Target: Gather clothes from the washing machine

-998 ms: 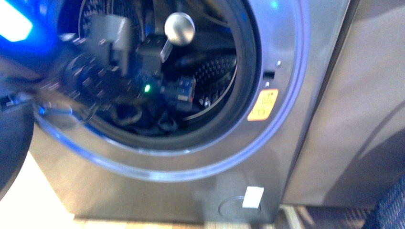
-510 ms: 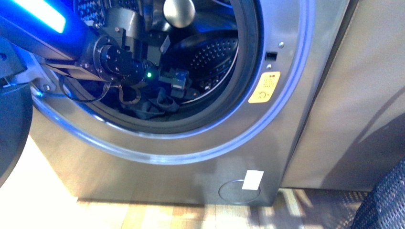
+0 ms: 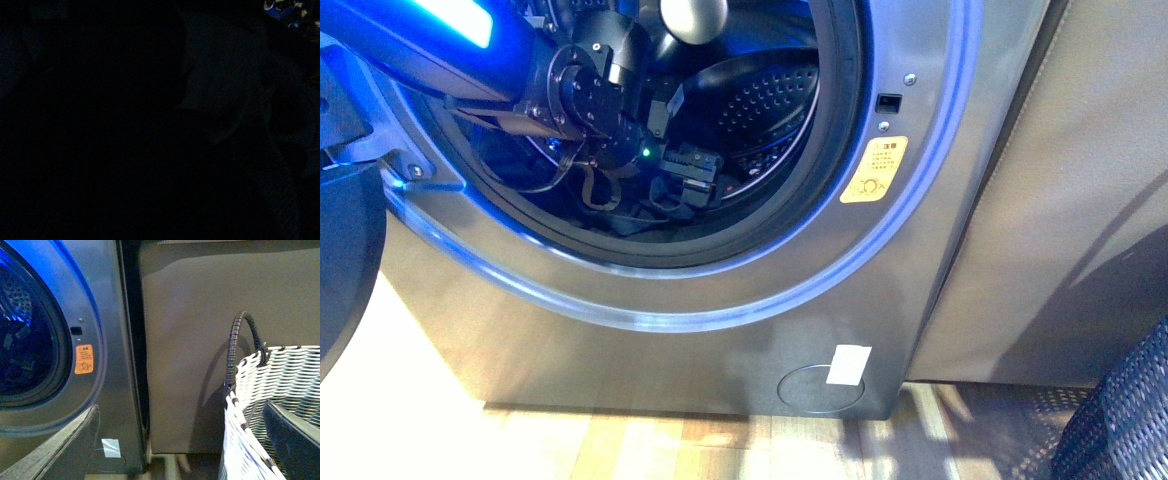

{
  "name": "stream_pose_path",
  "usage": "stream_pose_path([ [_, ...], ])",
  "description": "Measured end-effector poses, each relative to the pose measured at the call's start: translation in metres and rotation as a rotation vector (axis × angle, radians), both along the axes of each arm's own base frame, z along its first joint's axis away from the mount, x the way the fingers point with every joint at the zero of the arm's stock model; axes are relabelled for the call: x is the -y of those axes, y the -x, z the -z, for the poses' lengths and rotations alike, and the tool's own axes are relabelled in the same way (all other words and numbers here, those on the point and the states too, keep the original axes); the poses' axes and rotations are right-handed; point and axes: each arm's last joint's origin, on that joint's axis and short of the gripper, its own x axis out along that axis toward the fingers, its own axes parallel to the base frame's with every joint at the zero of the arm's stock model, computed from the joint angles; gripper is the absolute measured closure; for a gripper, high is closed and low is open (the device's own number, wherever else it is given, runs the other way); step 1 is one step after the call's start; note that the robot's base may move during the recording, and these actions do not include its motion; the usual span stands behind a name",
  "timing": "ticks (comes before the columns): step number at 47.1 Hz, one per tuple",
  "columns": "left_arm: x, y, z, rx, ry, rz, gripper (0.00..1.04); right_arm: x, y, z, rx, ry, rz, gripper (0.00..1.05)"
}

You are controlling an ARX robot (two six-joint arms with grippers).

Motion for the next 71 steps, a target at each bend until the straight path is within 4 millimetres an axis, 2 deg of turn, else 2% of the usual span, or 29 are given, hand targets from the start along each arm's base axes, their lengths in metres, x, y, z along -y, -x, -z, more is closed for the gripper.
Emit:
stream_pose_path([
  [1, -0.001, 0.000, 0.001, -0.001, -0.005, 0.000, 0.26, 0.000, 0.000, 0.000, 0.000, 0.000, 0.000, 0.08],
  [4, -0.004, 0.000, 0.000, -0.002, -0.007, -0.002, 0.34, 0.000, 0.000, 0.000, 0.000, 0.000, 0.000, 0.08],
  [21, -0.013, 0.012, -0.006, 0.015, 0.058, 0.014, 0.79, 0.000, 0.000, 0.000, 0.000, 0.000, 0.000, 0.08],
  [29, -0.013, 0.026, -0.010, 0.030, 0.115, 0.050, 0.94, 0.000, 0.000, 0.000, 0.000, 0.000, 0.000, 0.08],
  [35, -0.014, 0.042, -0.015, 0.048, 0.145, 0.092, 0.97, 0.000, 0.000, 0.000, 0.000, 0.000, 0.000, 0.08],
  [51, -0.021, 0.113, -0.028, 0.072, 0.211, 0.221, 0.98, 0.000, 0.000, 0.000, 0.000, 0.000, 0.000, 0.08],
  [57, -0.025, 0.142, -0.044, 0.112, 0.235, 0.259, 0.98, 0.000, 0.000, 0.000, 0.000, 0.000, 0.000, 0.08],
  [62, -0.027, 0.158, -0.058, 0.147, 0.255, 0.284, 0.98, 0.000, 0.000, 0.000, 0.000, 0.000, 0.000, 0.08],
  [67, -0.030, 0.175, -0.078, 0.192, 0.284, 0.315, 0.98, 0.000, 0.000, 0.000, 0.000, 0.000, 0.000, 0.08],
  [71, -0.032, 0.191, -0.102, 0.251, 0.317, 0.344, 0.98, 0.000, 0.000, 0.000, 0.000, 0.000, 0.000, 0.08],
])
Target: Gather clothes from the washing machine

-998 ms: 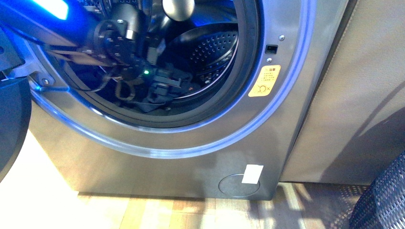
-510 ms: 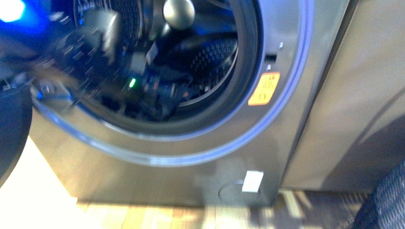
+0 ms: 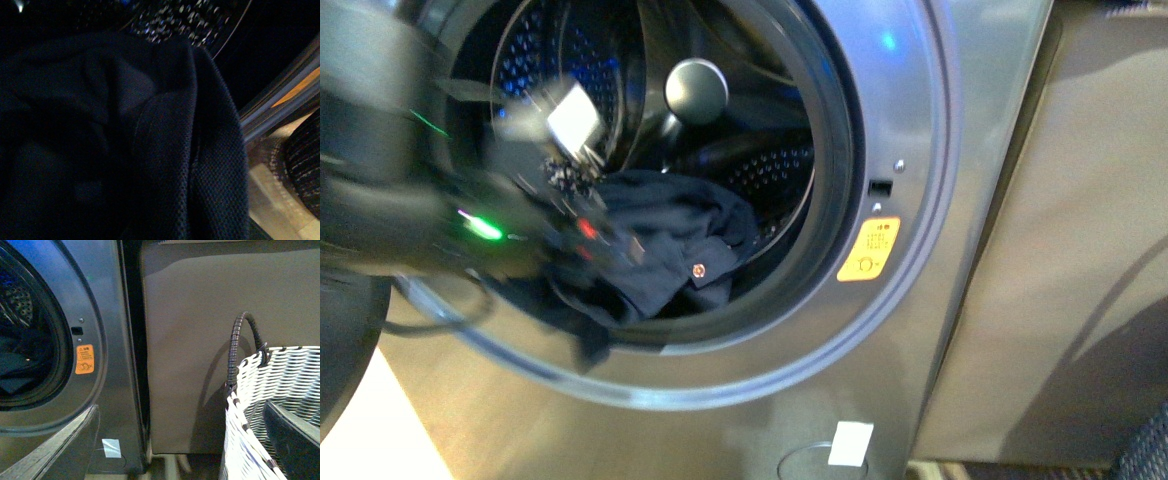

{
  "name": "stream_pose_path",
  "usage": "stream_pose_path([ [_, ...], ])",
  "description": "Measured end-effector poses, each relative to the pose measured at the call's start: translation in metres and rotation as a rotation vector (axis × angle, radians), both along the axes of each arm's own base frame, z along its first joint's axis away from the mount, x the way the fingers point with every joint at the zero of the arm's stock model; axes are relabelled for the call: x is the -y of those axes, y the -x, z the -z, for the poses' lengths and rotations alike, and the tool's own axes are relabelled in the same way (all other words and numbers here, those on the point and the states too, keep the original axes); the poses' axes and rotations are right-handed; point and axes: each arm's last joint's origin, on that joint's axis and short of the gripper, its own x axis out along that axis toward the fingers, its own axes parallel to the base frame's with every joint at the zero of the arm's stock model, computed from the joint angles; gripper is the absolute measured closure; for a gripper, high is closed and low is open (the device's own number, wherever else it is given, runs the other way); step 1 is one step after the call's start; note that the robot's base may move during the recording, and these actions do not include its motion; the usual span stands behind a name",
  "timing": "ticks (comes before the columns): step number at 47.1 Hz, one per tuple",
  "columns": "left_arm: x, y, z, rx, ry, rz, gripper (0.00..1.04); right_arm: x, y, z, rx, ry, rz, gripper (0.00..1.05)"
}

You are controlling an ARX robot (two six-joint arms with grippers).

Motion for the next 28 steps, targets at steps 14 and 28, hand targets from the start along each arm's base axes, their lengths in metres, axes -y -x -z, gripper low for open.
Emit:
stream_pose_path([
  [14, 0.005, 0.051, -0.083, 0.190, 0.106, 0.123, 0.98, 0.000, 0.000, 0.000, 0.000, 0.000, 0.000, 0.08],
  [28, 0.030, 0.088, -0.143, 0.327, 0.160, 0.272, 0.98, 0.000, 0.000, 0.000, 0.000, 0.000, 0.000, 0.08],
])
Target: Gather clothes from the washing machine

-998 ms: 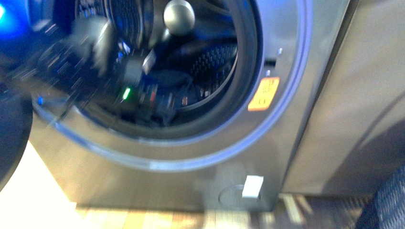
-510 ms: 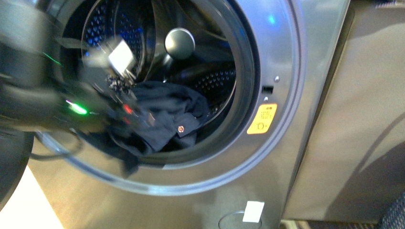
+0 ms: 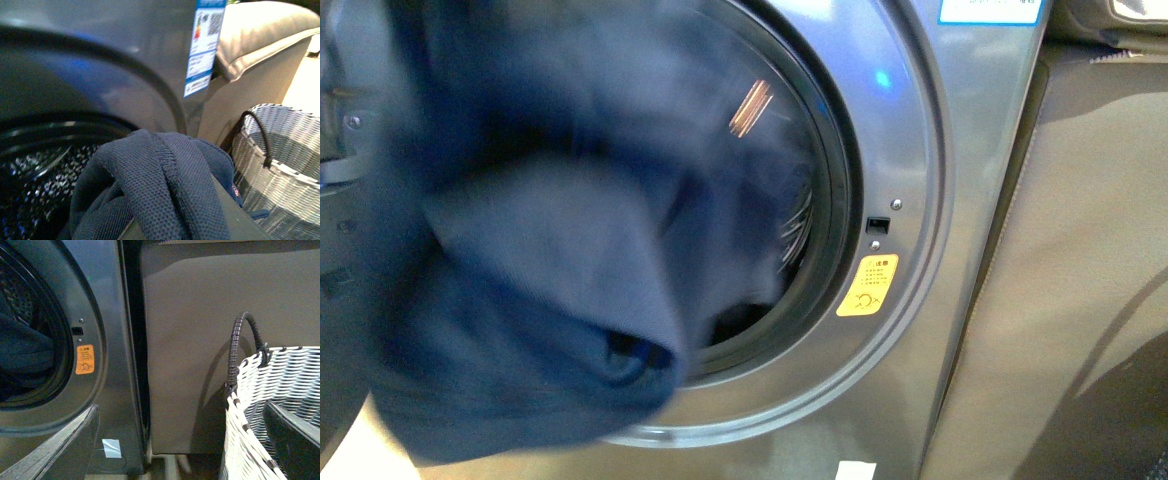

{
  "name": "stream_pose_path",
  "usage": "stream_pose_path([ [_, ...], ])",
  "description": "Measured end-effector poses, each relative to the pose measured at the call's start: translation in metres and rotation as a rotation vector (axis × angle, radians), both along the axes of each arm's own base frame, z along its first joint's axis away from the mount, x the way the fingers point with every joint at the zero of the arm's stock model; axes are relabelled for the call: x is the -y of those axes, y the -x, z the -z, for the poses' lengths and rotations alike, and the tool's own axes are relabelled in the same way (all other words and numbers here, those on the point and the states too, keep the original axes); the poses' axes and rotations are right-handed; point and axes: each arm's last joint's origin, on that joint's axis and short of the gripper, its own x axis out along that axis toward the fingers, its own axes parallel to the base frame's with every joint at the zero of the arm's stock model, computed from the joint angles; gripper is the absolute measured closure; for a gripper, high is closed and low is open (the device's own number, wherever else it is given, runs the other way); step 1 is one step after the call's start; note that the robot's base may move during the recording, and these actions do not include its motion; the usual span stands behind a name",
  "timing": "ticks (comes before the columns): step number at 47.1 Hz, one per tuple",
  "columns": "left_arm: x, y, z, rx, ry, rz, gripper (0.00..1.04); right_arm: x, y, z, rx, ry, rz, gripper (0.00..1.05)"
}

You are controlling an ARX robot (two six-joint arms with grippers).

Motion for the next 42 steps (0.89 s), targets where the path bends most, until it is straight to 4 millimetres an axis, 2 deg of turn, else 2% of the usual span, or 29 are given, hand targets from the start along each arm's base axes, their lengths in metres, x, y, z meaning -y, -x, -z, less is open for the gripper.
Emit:
stream_pose_path([
  [13, 0.028, 0.003, -0.049, 0.081, 0.042, 0.062, 0.98, 0.000, 0.000, 0.000, 0.000, 0.000, 0.000, 0.08],
  [22, 0.050, -0.003, -0.087, 0.123, 0.068, 0.089, 0.98, 0.000, 0.000, 0.000, 0.000, 0.000, 0.000, 0.08],
  [31, 0.070, 0.001, -0.127, 0.179, 0.078, 0.128, 0.98, 0.000, 0.000, 0.000, 0.000, 0.000, 0.000, 0.08],
  [42, 0.079, 0.010, -0.170, 0.245, 0.119, 0.152, 0.98, 0.000, 0.000, 0.000, 0.000, 0.000, 0.000, 0.08],
])
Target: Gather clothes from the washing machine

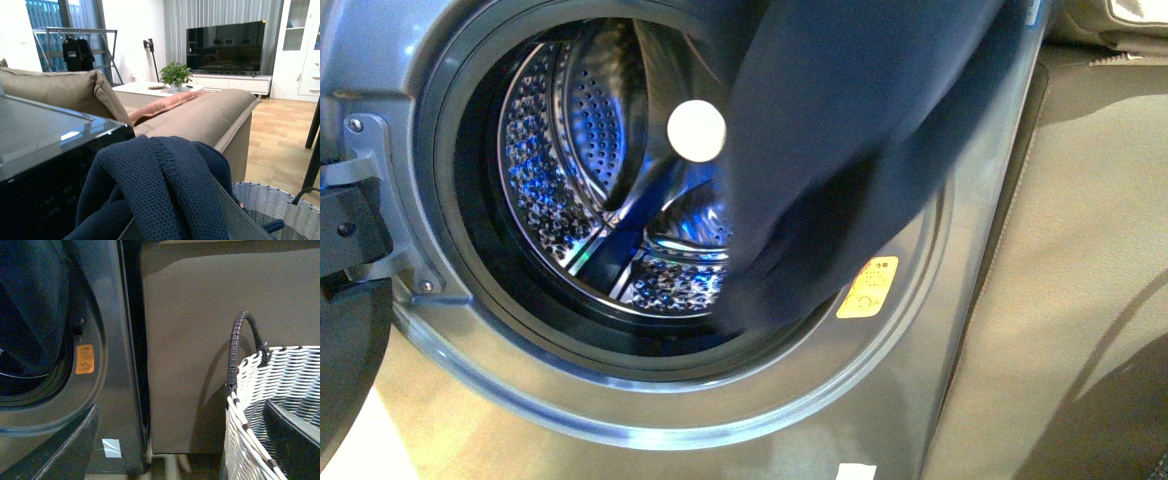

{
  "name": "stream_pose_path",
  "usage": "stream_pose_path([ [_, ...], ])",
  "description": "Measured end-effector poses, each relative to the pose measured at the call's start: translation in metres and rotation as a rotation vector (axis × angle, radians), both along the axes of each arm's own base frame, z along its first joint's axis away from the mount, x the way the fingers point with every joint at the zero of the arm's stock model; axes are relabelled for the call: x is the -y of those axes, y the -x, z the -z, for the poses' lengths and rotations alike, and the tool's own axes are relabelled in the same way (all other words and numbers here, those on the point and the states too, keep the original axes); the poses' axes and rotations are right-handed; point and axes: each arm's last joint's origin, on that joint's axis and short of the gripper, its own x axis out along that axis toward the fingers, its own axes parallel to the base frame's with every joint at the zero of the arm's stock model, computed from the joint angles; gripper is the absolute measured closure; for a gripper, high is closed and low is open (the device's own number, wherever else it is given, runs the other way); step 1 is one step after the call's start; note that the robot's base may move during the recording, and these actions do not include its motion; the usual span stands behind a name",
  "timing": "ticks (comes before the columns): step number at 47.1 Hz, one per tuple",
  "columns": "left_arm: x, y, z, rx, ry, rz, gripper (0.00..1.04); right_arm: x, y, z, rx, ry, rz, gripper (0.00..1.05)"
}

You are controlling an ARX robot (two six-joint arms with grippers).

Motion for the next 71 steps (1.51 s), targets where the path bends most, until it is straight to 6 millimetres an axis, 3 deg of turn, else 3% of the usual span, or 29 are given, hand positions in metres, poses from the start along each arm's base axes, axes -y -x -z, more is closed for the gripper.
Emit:
stream_pose_path([
  [8, -0.001, 0.004, -0.009, 0.021, 0.018, 0.001, 0.98, 0.000, 0.000, 0.000, 0.000, 0.000, 0.000, 0.08],
  [32, 0.001, 0.000, -0.006, 0.007, 0.012, -0.003, 0.98, 0.000, 0.000, 0.000, -0.001, -0.005, -0.006, 0.08],
  [35, 0.001, 0.000, -0.006, 0.007, 0.012, -0.003, 0.98, 0.004, -0.003, -0.001, -0.042, -0.139, -0.216, 0.08],
  [39, 0.001, 0.000, -0.006, 0.007, 0.012, -0.002, 0.98, 0.011, -0.006, -0.007, -0.053, -0.237, -0.289, 0.08],
  [55, 0.001, 0.000, -0.006, 0.007, 0.013, -0.004, 0.98, 0.031, -0.022, -0.057, 0.057, -0.265, -0.333, 0.08],
  [61, 0.001, 0.000, -0.006, 0.007, 0.013, -0.004, 0.98, 0.028, -0.031, -0.081, 0.107, -0.254, -0.396, 0.08],
  [71, 0.001, 0.000, -0.006, 0.007, 0.013, -0.004, 0.98, 0.011, -0.046, -0.139, 0.230, -0.235, -0.610, 0.08],
])
